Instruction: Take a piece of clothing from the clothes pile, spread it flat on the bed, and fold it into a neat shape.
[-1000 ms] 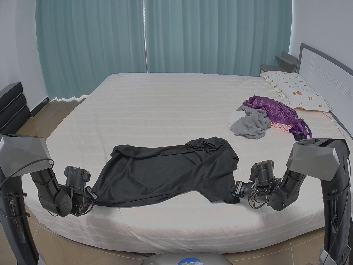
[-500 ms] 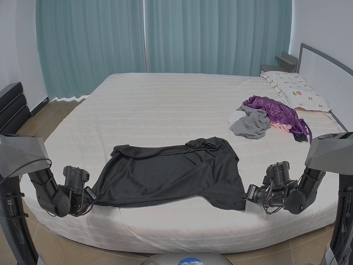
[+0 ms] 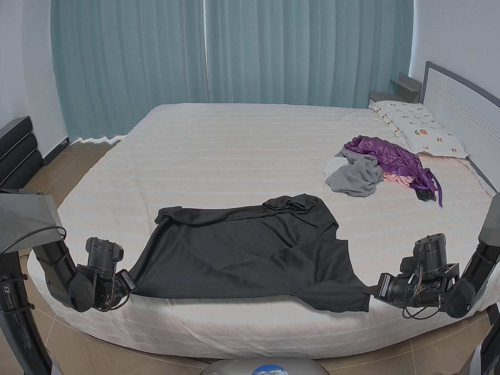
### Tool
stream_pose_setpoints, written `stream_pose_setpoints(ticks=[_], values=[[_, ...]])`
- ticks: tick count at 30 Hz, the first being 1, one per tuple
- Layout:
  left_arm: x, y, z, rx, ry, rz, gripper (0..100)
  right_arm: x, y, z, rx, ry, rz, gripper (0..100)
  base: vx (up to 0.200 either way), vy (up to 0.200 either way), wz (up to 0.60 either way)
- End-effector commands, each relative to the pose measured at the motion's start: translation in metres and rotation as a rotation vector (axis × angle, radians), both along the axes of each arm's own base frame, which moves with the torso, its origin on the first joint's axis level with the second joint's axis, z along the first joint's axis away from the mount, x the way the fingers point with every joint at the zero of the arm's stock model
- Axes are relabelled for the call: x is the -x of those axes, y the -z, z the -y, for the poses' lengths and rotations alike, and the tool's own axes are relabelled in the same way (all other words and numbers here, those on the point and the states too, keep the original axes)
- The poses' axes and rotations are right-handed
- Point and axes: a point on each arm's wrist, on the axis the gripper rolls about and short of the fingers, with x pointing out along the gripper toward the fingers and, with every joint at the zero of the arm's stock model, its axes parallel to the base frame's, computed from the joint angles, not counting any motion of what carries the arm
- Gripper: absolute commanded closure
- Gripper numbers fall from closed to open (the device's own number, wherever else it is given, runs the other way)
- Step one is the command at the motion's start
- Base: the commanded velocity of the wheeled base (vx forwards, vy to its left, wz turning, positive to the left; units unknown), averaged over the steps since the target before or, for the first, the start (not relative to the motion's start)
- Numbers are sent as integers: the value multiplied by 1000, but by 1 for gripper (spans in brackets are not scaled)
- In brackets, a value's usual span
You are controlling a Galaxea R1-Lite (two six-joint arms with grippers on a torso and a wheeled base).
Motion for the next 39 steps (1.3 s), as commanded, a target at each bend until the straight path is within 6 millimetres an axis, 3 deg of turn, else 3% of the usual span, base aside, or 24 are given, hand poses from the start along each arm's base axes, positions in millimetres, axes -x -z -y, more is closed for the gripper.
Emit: stream_pose_setpoints(ticks=[1, 7, 15, 16, 39], values=[[11, 1, 2, -27, 42, -39, 100, 28, -3, 6, 10, -16, -31, 100, 0, 0, 0], [16, 4, 4, -37, 59, -94, 100, 39, 7, 8, 17, -32, -104, 100, 0, 0, 0], [19, 8, 10, -41, 84, -125, 100, 33, 31, 7, 67, -69, -187, 100, 0, 0, 0], [19, 8, 11, -40, 87, -125, 100, 30, 33, 6, 67, -69, -184, 0, 0, 0, 0], [18, 13, 11, -42, 83, -139, 100, -57, 68, 0, 22, 14, 29, 0, 0, 0, 0]])
